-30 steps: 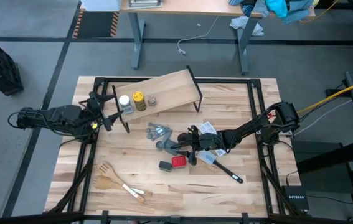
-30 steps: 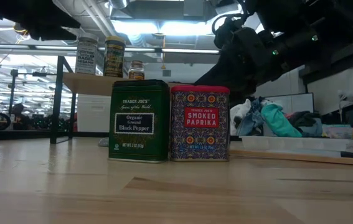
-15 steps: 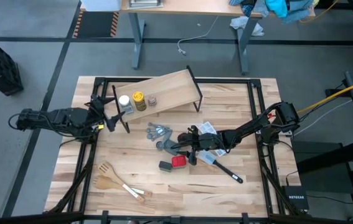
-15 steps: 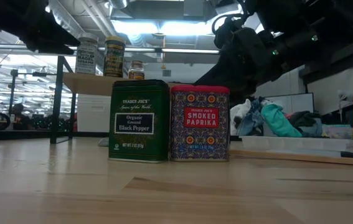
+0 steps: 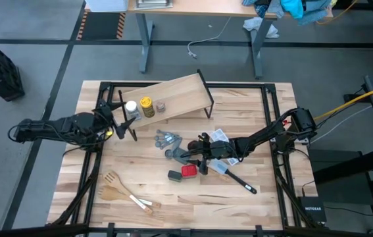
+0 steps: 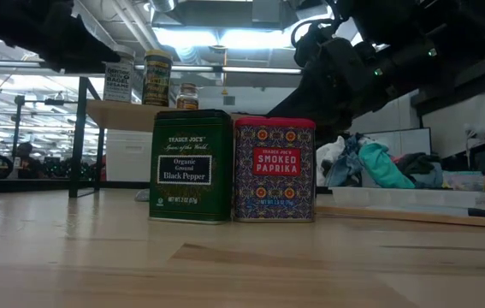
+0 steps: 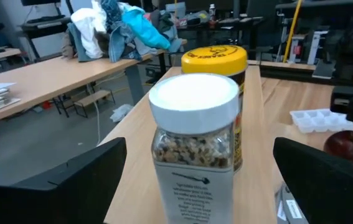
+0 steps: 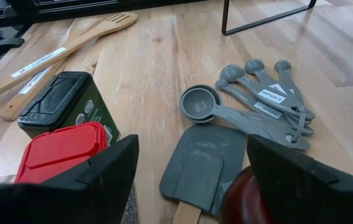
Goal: Shelf spices
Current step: Remove the white seasoning bottle from the shelf
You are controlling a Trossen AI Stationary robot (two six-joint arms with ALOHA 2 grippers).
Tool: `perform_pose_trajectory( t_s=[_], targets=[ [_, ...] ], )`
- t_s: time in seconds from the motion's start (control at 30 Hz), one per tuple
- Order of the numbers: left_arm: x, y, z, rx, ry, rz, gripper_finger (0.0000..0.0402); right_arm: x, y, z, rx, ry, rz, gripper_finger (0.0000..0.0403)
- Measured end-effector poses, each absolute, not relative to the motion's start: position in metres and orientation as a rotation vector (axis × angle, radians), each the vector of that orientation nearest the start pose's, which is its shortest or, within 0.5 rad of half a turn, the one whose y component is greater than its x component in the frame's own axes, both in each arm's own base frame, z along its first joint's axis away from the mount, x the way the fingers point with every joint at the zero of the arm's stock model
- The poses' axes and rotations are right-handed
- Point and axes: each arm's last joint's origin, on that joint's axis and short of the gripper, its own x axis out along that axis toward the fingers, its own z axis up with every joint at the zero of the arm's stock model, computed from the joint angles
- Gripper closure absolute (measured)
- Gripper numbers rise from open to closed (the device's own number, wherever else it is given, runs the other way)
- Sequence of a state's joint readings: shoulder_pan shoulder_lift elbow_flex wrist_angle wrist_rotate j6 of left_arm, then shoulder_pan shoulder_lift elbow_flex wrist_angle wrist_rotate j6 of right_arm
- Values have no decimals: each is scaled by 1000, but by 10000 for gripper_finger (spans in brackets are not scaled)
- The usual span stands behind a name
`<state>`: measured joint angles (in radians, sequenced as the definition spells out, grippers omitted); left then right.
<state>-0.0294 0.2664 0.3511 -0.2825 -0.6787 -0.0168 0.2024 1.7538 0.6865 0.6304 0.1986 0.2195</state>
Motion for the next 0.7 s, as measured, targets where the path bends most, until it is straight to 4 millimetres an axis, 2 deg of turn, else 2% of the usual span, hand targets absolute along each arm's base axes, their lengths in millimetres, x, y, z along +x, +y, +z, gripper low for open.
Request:
perform_pose_trajectory(
  t_s=[0.47, 0.57, 0.7],
  targets=[
    [106, 25, 233, 39, 221, 666, 5, 321, 60, 137, 130, 425, -42, 97],
    [107, 25, 232, 30, 228, 669, 27, 321, 60, 137, 129, 425, -42, 97],
    [108, 26, 232, 16, 230, 671, 79, 321, 60, 137, 129, 425, -42, 97]
  ],
)
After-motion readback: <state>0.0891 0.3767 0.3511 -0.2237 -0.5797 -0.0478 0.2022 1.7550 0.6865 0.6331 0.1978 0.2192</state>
